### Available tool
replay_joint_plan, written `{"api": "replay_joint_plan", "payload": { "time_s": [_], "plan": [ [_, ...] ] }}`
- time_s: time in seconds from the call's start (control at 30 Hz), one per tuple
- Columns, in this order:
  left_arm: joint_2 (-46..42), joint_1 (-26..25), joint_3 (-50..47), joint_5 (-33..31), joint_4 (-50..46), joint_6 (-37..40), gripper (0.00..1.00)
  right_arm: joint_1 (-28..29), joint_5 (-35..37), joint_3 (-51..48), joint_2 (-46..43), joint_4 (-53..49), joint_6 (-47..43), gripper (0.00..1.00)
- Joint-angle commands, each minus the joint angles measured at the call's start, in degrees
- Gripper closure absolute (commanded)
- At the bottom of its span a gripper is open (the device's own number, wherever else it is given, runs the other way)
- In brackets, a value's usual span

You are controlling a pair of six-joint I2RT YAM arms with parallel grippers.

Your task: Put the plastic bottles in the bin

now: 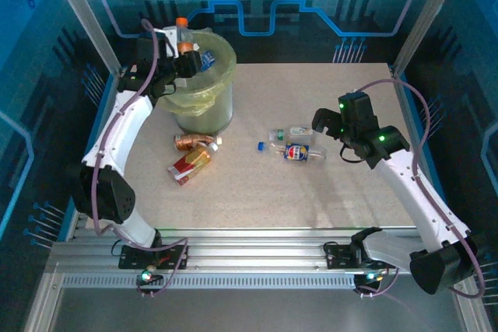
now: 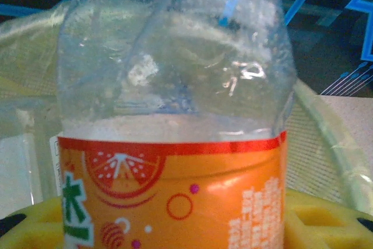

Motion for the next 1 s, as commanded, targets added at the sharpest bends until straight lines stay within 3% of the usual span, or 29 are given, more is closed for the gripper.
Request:
{"api": "replay_joint_plan", "payload": {
  "time_s": [0.0, 0.3, 0.7, 0.97],
  "plan": [
    [1.2, 0.6, 2.0, -0.7, -2.0, 1.1, 0.43, -0.8, -0.4, 1.5, 0.7, -0.3, -0.7, 0.0],
    [0.9, 0.6, -1.5, -3.2, -4.6, -0.6, 0.38, -0.8, 0.2, 2.1, 1.4, -0.7, -0.9, 0.0],
    [0.0, 0.5, -2.0, -6.0, -7.6, -1.1, 0.15, -0.9, 0.1, 2.0, 1.5, -0.8, -0.8, 0.0],
    [-2.6, 0.4, -0.7, -6.1, -6.9, -2.1, 0.1, -0.9, 0.8, 2.7, 1.9, -1.6, -1.1, 0.0]
  ]
}}
